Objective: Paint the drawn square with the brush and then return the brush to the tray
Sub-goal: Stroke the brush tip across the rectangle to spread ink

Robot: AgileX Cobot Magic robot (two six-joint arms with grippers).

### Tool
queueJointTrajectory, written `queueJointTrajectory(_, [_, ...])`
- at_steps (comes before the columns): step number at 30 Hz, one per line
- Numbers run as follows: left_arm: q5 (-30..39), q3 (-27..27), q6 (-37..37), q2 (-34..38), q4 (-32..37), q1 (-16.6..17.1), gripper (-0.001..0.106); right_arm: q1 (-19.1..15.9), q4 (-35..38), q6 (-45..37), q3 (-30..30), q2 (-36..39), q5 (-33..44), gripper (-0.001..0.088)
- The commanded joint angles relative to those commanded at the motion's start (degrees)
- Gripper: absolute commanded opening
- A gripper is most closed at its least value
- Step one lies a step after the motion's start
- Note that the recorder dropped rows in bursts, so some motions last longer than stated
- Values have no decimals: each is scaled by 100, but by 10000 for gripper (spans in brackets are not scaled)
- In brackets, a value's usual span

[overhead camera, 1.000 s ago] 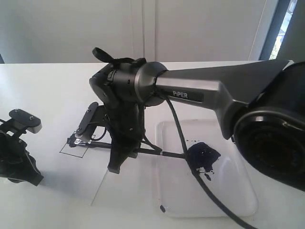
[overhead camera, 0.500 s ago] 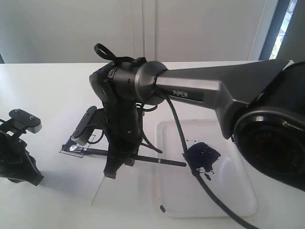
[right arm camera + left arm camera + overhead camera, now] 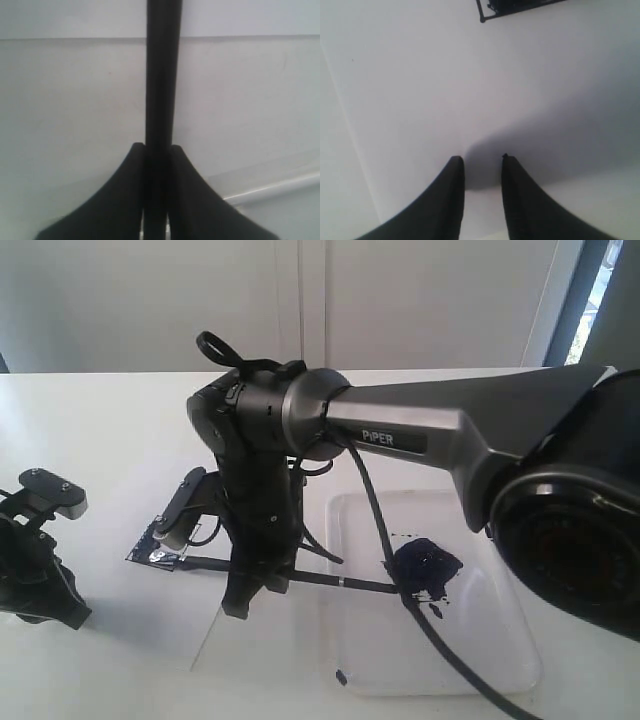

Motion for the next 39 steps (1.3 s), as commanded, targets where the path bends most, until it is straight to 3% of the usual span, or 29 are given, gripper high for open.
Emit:
queueJointTrajectory(17, [35,0,0,0,0,0,331,0,-1024,533,0,49,-457,0])
queueJointTrajectory(32, [35,0,0,0,0,0,331,0,-1277,885,0,97,-845,0])
queueJointTrajectory(39, [0,0,0,0,0,0,331,0,-1161,676,0,97,-642,0])
